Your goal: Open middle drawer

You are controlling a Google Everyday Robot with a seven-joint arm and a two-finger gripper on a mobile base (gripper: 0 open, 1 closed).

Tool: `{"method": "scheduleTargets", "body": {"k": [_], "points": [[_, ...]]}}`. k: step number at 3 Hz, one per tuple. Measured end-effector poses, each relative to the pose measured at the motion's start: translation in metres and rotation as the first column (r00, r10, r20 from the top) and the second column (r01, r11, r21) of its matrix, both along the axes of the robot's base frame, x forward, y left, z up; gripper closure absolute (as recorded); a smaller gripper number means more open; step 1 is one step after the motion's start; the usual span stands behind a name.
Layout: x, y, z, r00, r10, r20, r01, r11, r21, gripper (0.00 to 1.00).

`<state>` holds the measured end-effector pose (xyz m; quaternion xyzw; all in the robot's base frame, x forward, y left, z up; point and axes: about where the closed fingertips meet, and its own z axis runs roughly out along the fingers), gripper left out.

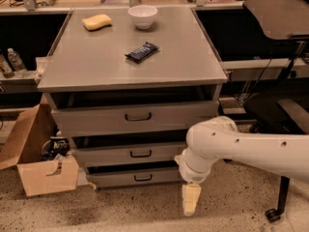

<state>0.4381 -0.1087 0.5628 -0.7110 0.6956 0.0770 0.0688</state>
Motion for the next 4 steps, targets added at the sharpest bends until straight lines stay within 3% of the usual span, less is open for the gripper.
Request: {"method": "scheduleTargets", "body": {"k": [1, 2, 3, 4], "points": [[0.017, 0.002, -0.044, 0.9996, -0.006, 0.026, 0.004, 0.999, 0.055, 0.00], [0.017, 0.002, -0.044, 0.9996, -0.006, 0.026, 0.004, 0.999, 0.055, 0.00], [0.036, 0.003, -0.044, 0.9940, 0.021, 0.108, -0.026, 0.999, 0.042, 0.00], [0.074, -0.005, -0.050, 0.9799, 0.063, 0.189, -0.071, 0.997, 0.038, 0.00]]}}
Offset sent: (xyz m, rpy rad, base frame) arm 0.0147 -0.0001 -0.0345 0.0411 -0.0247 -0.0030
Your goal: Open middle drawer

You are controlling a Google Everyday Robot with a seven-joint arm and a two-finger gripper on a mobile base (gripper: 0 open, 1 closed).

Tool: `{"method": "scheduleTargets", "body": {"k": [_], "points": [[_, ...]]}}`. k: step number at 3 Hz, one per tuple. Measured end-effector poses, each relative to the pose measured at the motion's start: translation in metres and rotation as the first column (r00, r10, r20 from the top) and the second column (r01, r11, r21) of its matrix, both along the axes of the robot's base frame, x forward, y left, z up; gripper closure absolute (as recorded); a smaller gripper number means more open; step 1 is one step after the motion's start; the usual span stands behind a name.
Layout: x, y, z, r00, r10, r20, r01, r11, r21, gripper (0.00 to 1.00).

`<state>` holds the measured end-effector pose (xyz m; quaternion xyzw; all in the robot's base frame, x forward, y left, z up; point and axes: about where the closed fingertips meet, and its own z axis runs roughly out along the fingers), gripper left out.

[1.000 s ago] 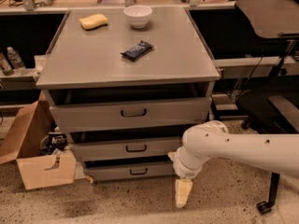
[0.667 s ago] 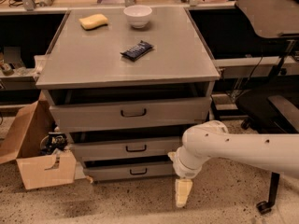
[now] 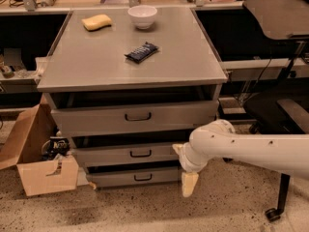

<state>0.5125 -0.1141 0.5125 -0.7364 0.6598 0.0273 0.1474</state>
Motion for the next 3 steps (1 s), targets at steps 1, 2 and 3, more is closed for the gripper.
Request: {"method": "scheduleTargets", "body": {"k": [1, 2, 3], "points": [[0.046, -0.008, -0.012, 0.9984, 0.030, 0.047, -0.031, 0.999, 0.022, 0.00], [0.087, -0.013, -0.037, 0.9987, 0.024, 0.045, -0.027, 0.998, 0.061, 0.00], [0.112, -0.016, -0.063, 0.9998, 0.003, 0.019, -0.005, 0.997, 0.073, 0.00]]}}
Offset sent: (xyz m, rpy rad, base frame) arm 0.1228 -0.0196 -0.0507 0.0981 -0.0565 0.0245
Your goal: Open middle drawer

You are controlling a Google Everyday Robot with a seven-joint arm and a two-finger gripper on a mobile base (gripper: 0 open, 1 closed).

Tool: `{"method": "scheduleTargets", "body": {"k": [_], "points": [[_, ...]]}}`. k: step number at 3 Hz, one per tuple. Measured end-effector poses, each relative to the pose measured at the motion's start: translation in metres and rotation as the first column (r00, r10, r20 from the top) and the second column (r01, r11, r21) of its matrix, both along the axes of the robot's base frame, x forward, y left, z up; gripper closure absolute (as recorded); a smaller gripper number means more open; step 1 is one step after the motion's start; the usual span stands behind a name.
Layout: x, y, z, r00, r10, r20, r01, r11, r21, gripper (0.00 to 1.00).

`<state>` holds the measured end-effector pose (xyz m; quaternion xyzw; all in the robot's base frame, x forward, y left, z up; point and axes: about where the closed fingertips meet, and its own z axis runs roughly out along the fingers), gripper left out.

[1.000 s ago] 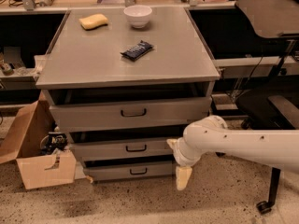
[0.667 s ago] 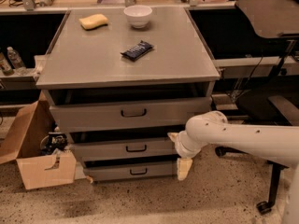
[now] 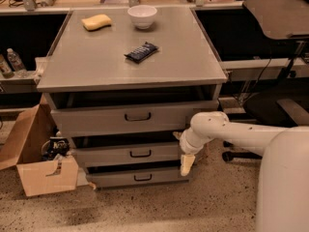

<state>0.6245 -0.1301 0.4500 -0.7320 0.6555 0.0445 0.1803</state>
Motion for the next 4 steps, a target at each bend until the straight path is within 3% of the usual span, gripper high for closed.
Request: {"method": "scheduleTargets", "body": {"k": [1, 2, 4], "points": [[0.012, 0.003, -0.029, 0.9989, -0.012, -0.046, 0.012, 1.000, -0.007, 0.00], [0.013, 0.014, -0.049, 0.9975, -0.005, -0.071, 0.005, 1.000, -0.012, 0.16], [0.005, 0.023, -0.045, 0.9980, 0.001, -0.064, -0.002, 1.000, -0.010, 0.71]]}}
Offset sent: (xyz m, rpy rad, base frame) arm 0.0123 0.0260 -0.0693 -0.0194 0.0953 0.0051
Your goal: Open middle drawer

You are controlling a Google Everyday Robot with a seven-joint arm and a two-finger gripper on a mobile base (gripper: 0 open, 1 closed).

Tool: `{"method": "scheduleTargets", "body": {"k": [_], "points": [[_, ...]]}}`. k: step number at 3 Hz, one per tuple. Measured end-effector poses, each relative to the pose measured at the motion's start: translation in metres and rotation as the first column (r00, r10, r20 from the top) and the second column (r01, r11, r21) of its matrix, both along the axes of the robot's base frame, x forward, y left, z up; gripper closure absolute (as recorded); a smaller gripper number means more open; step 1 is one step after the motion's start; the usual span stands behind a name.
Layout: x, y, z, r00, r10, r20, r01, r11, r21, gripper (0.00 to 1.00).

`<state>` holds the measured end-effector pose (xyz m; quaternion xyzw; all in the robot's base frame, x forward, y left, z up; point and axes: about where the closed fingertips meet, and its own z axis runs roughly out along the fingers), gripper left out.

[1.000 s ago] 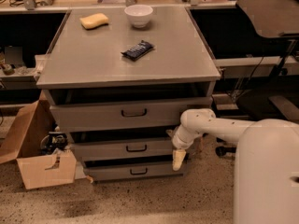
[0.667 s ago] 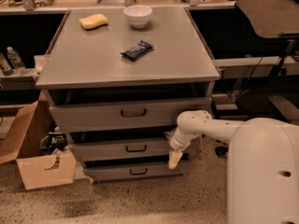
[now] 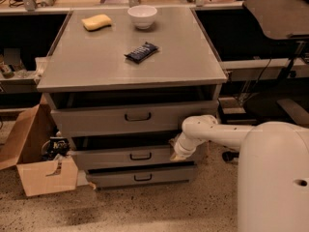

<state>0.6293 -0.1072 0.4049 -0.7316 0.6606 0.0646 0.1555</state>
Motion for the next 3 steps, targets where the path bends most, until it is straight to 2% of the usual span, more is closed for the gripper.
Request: {"method": "scheduleTargets", "body": {"k": [1, 2, 3], "points": [[0.000, 0.000, 0.003, 1.0000, 0.001, -0.001, -0.001, 1.000, 0.000, 0.99], [-0.013, 0.008, 0.006, 0.9997, 0.023, -0.011, -0.023, 1.000, 0.007, 1.00], [-0.013, 0.008, 0.006, 0.9997, 0.023, -0.011, -0.023, 1.000, 0.007, 0.74]]}}
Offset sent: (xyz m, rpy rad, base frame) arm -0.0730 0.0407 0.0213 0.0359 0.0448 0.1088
